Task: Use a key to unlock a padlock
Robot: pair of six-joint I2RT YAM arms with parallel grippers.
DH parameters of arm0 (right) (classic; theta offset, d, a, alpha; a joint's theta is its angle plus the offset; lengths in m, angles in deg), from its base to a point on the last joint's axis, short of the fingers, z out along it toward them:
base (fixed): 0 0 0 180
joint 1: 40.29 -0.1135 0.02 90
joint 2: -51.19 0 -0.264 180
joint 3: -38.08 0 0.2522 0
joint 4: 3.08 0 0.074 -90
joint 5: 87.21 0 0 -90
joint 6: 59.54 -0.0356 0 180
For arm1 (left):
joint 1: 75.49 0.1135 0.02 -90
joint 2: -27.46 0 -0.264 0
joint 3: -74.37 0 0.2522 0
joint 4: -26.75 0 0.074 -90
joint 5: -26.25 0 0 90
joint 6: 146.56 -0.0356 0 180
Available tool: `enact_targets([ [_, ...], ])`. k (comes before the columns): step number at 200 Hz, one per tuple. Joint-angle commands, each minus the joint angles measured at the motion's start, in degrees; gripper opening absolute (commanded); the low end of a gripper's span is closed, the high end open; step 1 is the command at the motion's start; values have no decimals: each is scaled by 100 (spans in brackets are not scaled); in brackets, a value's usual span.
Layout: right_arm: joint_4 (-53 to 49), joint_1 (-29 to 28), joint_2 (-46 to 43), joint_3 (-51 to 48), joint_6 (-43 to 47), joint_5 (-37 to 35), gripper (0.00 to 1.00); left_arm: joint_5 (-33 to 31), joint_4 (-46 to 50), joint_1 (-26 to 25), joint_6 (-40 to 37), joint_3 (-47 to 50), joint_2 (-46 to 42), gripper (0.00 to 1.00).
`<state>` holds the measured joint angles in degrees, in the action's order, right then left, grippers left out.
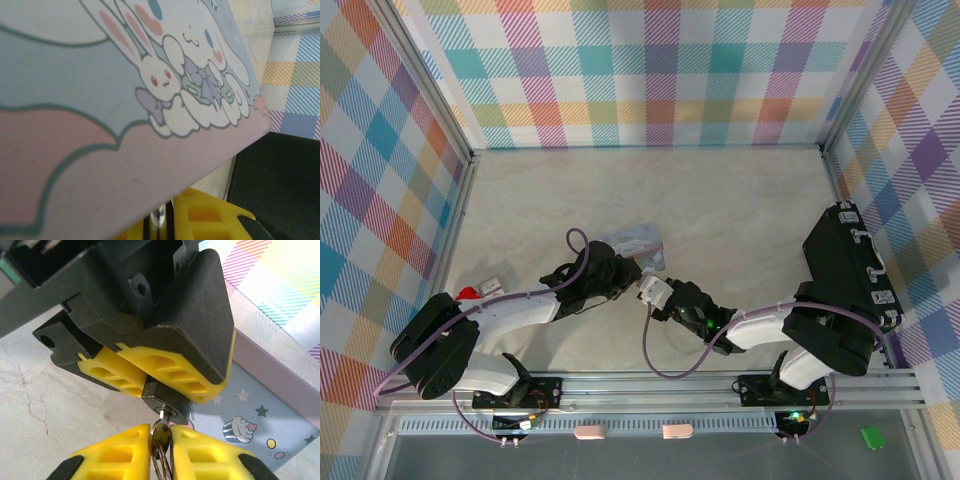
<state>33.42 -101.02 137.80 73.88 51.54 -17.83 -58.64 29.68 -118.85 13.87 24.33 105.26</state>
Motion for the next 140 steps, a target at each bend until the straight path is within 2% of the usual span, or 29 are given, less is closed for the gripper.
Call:
enact_targets([
  [1,75,-27,-53,203,-444,-126,13,158,-332,38,-56,-2,-63,0],
  [31,-738,-16,-333,427,-1488,159,7,140,-329,45,-66,15,-28,0],
  [42,-986,35,-497,433,-2146,345,6,125,-332,42,-65,24,-18,0],
  [71,-1681,388,-724,517,-3618,1304,4,113,-323,42,-100,6,25,0],
  [94,-1576,530,-612,504,-4551,1983,3,105,-314,40,-152,-46,108,0],
  [111,-1253,589,-477,453,-4995,2240,3,105,-336,39,-163,-64,180,0],
  [140,-1338,590,-382,485,-5009,2178,1,114,-326,40,-220,-89,266,0],
])
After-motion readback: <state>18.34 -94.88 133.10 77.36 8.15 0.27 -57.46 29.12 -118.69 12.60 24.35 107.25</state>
